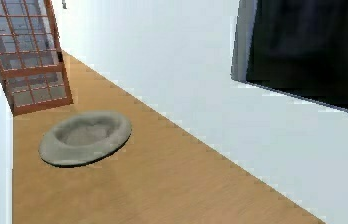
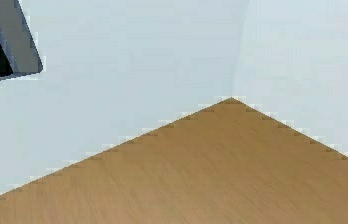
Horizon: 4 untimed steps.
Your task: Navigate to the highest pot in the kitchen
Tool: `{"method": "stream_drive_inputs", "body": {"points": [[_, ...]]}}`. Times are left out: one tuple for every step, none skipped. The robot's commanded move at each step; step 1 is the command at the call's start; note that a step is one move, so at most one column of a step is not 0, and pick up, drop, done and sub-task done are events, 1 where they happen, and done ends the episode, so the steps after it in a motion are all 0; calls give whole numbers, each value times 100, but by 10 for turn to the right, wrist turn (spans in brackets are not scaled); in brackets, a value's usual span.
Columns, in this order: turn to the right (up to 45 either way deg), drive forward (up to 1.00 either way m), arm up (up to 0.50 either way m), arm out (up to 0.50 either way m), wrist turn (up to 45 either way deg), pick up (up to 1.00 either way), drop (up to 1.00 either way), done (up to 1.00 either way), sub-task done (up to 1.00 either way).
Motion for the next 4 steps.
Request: {"method": "stream_drive_inputs", "body": {"points": [[-30,0,0,0,0,0,0,0,0],[0,100,0,0,0,0,0,0,0],[0,100,0,0,0,0,0,0,0],[30,0,0,0,0,0,0,0,0]]}}
